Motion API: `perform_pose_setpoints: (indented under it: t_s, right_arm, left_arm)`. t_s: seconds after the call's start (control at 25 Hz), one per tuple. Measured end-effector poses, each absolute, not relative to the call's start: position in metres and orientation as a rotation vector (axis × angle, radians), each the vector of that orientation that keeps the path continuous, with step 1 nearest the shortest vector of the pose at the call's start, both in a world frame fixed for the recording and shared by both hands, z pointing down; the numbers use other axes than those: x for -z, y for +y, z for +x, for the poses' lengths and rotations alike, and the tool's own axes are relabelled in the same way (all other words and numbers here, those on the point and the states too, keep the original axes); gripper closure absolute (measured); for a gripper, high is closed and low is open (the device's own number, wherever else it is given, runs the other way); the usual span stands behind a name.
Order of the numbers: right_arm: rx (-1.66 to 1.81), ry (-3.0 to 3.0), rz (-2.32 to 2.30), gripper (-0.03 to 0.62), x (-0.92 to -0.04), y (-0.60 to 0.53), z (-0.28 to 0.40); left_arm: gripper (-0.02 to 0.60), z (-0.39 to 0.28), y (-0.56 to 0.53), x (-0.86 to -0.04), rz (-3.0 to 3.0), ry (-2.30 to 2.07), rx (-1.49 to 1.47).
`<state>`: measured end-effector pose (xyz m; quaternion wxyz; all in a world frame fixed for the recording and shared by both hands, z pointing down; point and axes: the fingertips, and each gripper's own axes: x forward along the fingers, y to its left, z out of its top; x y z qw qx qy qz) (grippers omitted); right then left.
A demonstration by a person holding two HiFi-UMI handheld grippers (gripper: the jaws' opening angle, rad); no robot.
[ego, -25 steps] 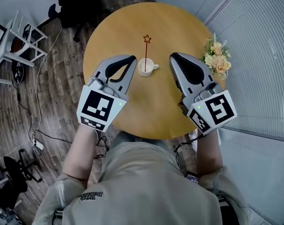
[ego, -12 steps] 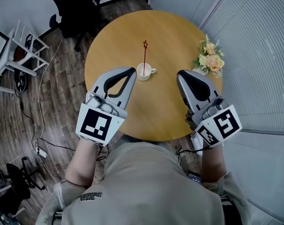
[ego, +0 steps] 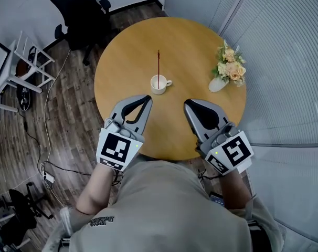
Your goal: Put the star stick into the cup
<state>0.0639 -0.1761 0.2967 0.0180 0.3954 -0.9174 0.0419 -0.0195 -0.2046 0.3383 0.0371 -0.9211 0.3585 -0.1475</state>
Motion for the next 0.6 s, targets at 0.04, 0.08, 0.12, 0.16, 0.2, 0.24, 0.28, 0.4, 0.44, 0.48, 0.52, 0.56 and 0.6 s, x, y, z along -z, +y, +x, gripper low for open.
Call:
perform_pose_setpoints:
  t_s: [0.04,0.08,0.12,0.16,0.2,0.24,0.28,0.4,0.44,0.48,0.52,0.56,0.6]
  right_arm:
    - [-0.138,-2.845,1.218,0.56,-0.3,-0.174,0.061]
    - [-0.145,-2.841,1.208,0.56,-0.303,-0.172,0.058]
    - [-0.152,-2.838,1.196,0.563,-0.307,-0.171,0.057]
    - [-0.158,-2.836,1.186,0.563,-0.31,-0.171,0.055]
    - [-0.163,-2.834,1.181,0.563,-0.313,-0.171,0.055]
    - [-0.165,-2.831,1.18,0.563,-0.315,-0.171,0.054]
    - [-0.166,-2.825,1.182,0.563,-0.317,-0.171,0.054]
    - [-0.172,-2.808,1.192,0.563,-0.319,-0.171,0.055]
    - [-0.174,-2.803,1.195,0.563,-0.321,-0.171,0.056]
    - [-0.175,-2.799,1.196,0.563,-0.322,-0.172,0.057]
    - [-0.175,-2.793,1.196,0.563,-0.324,-0.172,0.057]
    - [-0.173,-2.785,1.195,0.563,-0.325,-0.173,0.058]
    - [-0.167,-2.771,1.195,0.563,-0.327,-0.172,0.058]
  left_arm:
    - [0.56,-0.02,-0.202,-0.342,-2.834,1.104,0.464]
    - [0.56,-0.021,-0.201,-0.345,-2.84,1.106,0.474]
    - [0.56,-0.022,-0.199,-0.349,-2.844,1.109,0.483]
    - [0.56,-0.022,-0.199,-0.352,-2.847,1.111,0.49]
    - [0.56,-0.023,-0.198,-0.354,-2.849,1.114,0.496]
    - [0.56,-0.024,-0.198,-0.356,-2.849,1.117,0.501]
    - [0.56,-0.026,-0.198,-0.357,-2.849,1.121,0.505]
    - [0.56,-0.03,-0.198,-0.357,-2.848,1.129,0.509]
    - [0.56,-0.031,-0.198,-0.357,-2.847,1.128,0.51]
    - [0.56,-0.03,-0.198,-0.357,-2.848,1.127,0.511]
    - [0.56,-0.03,-0.198,-0.358,-2.853,1.125,0.509]
    - [0.56,-0.03,-0.197,-0.359,-2.863,1.121,0.505]
    - [0.56,-0.029,-0.197,-0.359,-2.878,1.118,0.498]
